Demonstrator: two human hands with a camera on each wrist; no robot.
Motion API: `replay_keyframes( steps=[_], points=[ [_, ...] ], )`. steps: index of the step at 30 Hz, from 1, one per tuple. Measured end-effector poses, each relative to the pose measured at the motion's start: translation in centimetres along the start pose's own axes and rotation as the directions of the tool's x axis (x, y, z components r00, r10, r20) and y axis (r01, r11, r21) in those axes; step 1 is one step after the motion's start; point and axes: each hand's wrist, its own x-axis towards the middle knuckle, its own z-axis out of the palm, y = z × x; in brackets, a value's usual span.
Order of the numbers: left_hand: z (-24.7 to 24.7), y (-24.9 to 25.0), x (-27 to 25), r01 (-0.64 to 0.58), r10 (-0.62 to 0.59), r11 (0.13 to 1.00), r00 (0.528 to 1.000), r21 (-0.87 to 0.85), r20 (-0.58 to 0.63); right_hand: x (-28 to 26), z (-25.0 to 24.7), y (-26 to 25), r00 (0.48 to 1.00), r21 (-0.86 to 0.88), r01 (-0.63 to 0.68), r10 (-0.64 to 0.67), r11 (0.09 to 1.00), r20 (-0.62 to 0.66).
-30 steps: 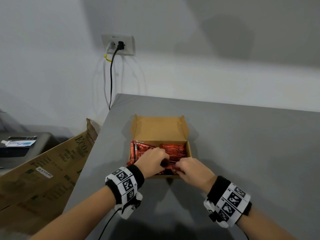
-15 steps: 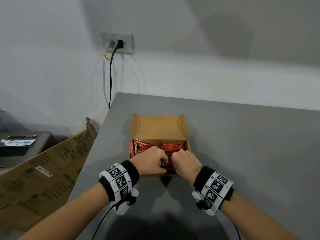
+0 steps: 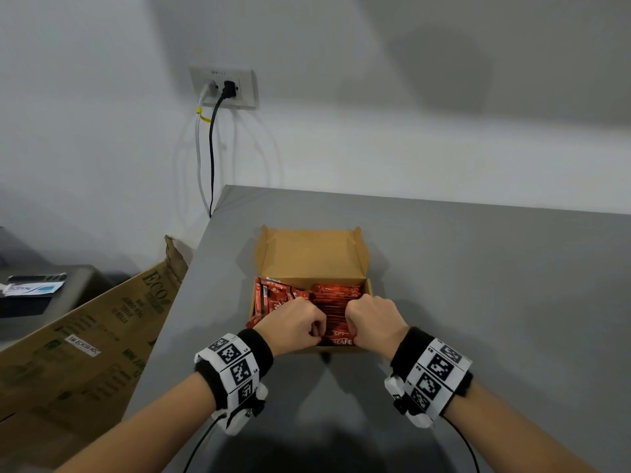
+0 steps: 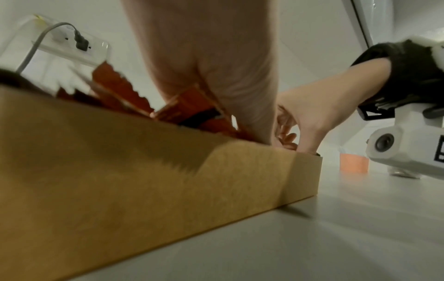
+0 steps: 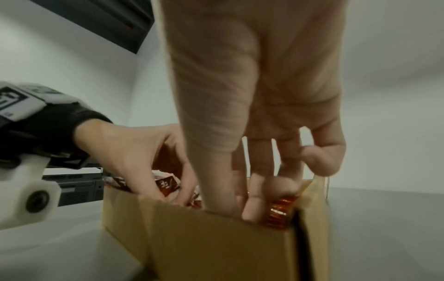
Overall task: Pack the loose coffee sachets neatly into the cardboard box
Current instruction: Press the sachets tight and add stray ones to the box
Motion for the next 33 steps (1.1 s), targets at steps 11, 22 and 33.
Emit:
replay_keyframes(
  steps=[11,22,33],
  points=[
    [0.3,1.0,0.7,-0.024,0.026,0.981,1.0,0.194,-0.006,0.0,0.3,0.7,1.0,0.083,0.0,-0.001,0.997,0.014],
    [-1.0,-0.1,0.2,-0.077,0.075,0.996,0.996,-0.034,-0.05,-0.1,0.6,0.7,1.0,0.167,-0.017,0.016,0.986,0.007],
    [-4.2,-3.0,-0.6,0.031,-0.053,0.944,0.997,0.329,0.06,-0.1,0.6,1.1,1.0,0.199,0.018,-0.015,0.98,-0.016]
  ],
)
